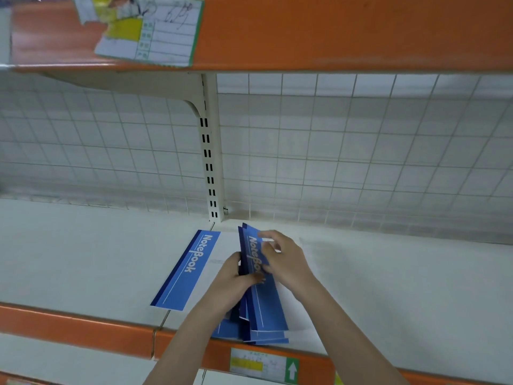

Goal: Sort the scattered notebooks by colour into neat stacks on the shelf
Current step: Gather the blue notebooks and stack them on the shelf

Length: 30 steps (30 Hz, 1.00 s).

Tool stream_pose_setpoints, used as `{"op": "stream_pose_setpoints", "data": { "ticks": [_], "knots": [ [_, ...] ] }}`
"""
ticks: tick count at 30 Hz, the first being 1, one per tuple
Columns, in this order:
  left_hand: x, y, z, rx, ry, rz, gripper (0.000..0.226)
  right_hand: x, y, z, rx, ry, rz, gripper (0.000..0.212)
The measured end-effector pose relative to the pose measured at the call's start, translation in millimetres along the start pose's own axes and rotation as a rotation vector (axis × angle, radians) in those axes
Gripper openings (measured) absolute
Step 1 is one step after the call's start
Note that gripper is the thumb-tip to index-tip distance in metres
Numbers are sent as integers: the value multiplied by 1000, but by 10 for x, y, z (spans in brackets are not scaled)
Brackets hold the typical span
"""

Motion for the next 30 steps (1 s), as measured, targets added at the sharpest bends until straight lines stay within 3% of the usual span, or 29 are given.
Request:
{"op": "stream_pose_setpoints", "data": {
  "ticks": [4, 6, 9, 11, 14, 17, 19, 23, 30],
  "knots": [
    [-99, 4, -102, 73, 97, -70, 36, -293, -32, -26, -121, 252, -186, 45],
    [-148, 1, -221, 166, 125, -91, 37, -463, -50, -106, -25, 276, -255, 52],
    [-196, 26, -422, 317, 171, -134, 39, -554, -57, -171, 104, 22, -283, 12],
    [-229, 46, -544, 407, 202, -164, 38, -589, -43, -28, 9, -170, -319, 30],
    [-279, 70, -723, 512, 223, -203, 21, -692, 21, 128, -98, -391, -378, 33],
    [-298, 66, -748, 487, 262, -260, 25, -736, 111, 194, -157, -489, -415, 34],
    [-266, 50, -653, 437, 275, -287, 30, -631, 163, 145, -135, -505, -355, 21],
    [-208, 60, -410, 393, 270, -305, 28, -471, 255, -40, -119, -401, -281, 34],
    [-43, 10, -558, 396, 229, -262, 15, -805, 251, 72, -281, -211, -380, 23]
  ]
}}
Point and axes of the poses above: each hand's wrist, its own y-axis away from the middle knuckle, its own x-axis out of the palm, z = x × y, the point moved 8 cm from there along -y, towards the middle knuckle, and after that the axes turned 11 degrees about -z, right-handed, at the moved point
